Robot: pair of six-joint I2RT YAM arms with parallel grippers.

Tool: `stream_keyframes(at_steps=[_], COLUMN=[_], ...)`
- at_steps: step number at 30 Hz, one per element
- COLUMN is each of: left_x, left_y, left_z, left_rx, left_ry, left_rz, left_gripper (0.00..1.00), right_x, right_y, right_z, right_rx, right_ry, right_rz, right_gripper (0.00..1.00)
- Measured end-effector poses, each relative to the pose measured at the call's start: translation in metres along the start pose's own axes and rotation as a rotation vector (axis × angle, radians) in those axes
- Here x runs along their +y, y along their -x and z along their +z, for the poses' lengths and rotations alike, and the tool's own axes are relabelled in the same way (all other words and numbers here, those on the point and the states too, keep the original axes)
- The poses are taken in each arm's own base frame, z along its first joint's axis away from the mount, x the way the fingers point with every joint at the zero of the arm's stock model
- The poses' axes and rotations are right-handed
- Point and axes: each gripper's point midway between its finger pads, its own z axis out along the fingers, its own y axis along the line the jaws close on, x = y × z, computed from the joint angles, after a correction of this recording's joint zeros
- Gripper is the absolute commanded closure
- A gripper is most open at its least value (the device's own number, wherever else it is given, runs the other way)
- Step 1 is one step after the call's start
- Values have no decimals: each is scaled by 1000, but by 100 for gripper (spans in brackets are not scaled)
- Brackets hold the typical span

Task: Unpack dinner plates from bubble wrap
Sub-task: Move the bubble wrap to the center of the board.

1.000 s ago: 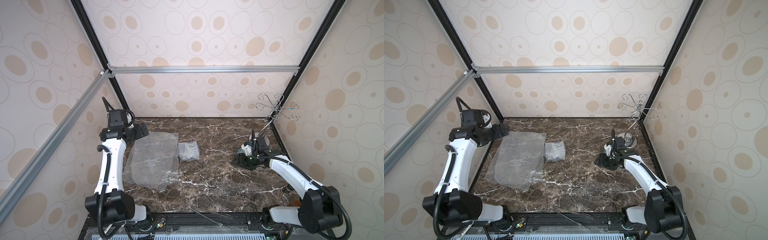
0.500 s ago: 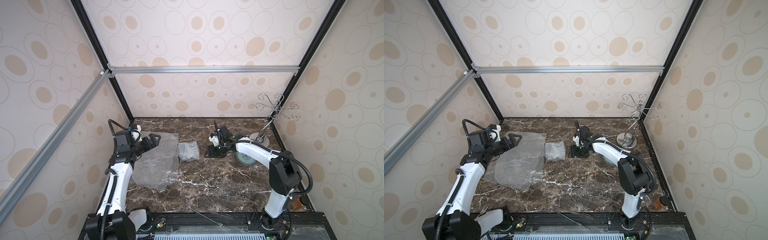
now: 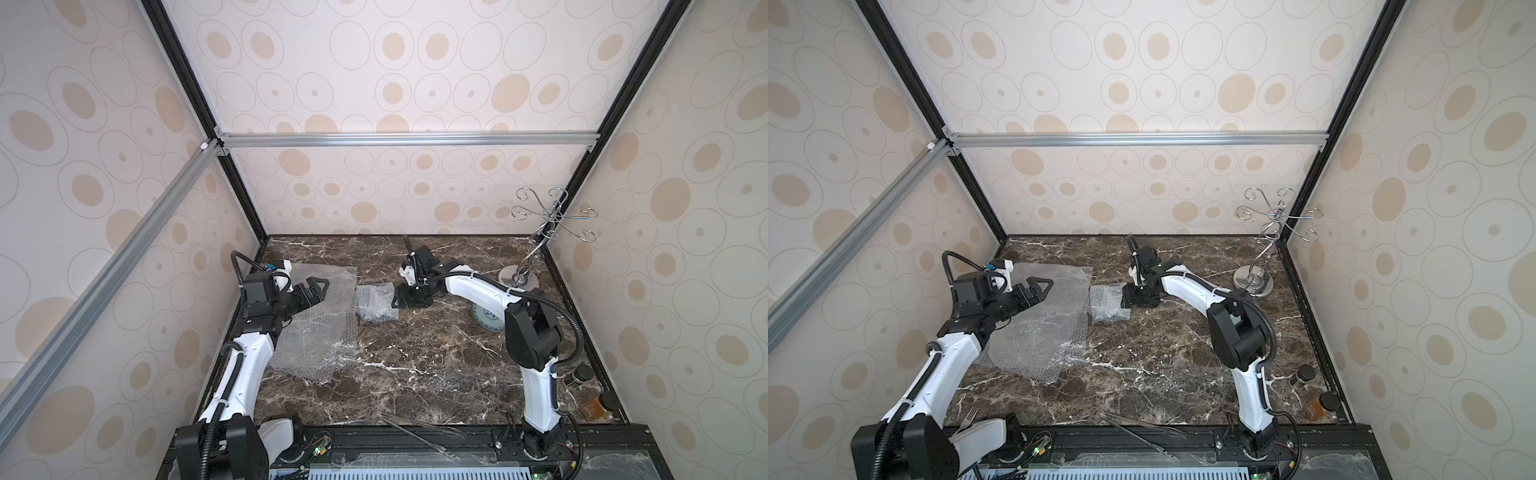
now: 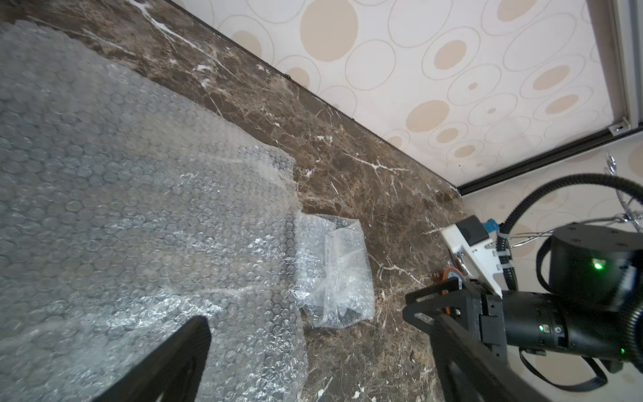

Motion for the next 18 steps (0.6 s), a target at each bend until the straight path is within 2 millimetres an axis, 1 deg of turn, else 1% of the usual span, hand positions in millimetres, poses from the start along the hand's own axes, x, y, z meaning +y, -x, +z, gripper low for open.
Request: stream_keyframes(at_steps=[5,11,17,18], left_x=[-4,-10,1,2], left_y=[-3,-9,-22,-25], left_z=[1,-4,-1,-2], left_rx=[-2,-2,62,72], left_ry=[12,-13,37,41], left_rz=[18,23,-10,-11], left_gripper=[0,0,0,23], right_x=[-6,-4,-7,-8], right_y=[5,10,11,10], right_z=[12,12,9,9], right_rx=[15,9,7,9], right_ry=[-27,-43,-71,-76], right_rz=[13,8,10,11], right_gripper=[44,46,48,49])
